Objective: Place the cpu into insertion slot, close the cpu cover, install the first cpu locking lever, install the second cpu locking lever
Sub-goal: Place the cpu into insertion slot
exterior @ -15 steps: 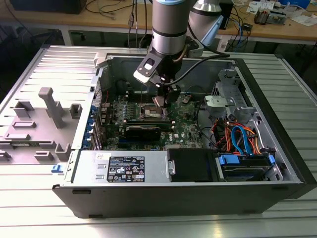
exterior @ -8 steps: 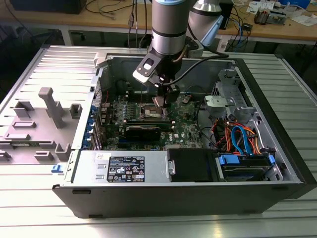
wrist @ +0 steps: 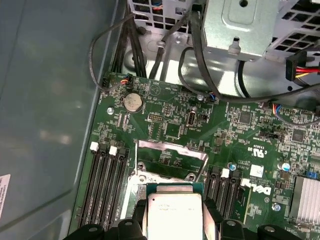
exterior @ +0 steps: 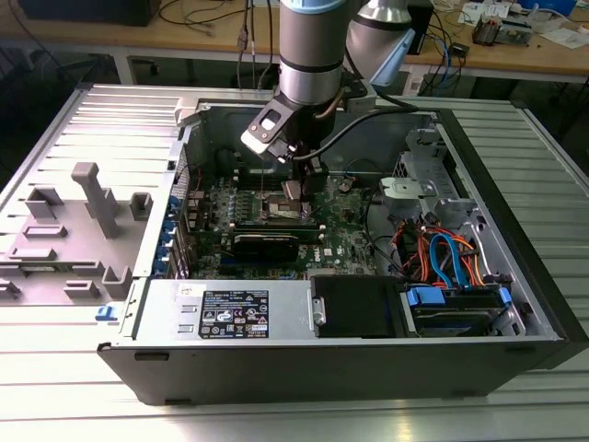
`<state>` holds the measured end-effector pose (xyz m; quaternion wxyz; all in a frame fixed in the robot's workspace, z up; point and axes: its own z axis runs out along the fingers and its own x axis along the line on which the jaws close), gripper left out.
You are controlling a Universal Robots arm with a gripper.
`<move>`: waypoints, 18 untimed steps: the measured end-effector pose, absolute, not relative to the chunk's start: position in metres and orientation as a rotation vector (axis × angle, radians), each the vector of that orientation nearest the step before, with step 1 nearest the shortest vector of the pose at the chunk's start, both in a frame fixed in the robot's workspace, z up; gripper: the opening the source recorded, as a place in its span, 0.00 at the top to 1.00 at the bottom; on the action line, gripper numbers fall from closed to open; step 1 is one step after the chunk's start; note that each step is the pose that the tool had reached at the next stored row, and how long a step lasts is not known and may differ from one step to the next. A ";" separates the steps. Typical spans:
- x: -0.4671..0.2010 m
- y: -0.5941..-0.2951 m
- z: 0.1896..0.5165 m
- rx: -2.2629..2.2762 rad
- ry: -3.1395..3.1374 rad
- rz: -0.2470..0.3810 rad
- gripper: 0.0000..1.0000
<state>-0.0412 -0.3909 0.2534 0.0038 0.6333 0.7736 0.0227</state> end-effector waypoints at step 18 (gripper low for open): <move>-0.047 -0.390 0.249 2.031 2.385 0.070 0.46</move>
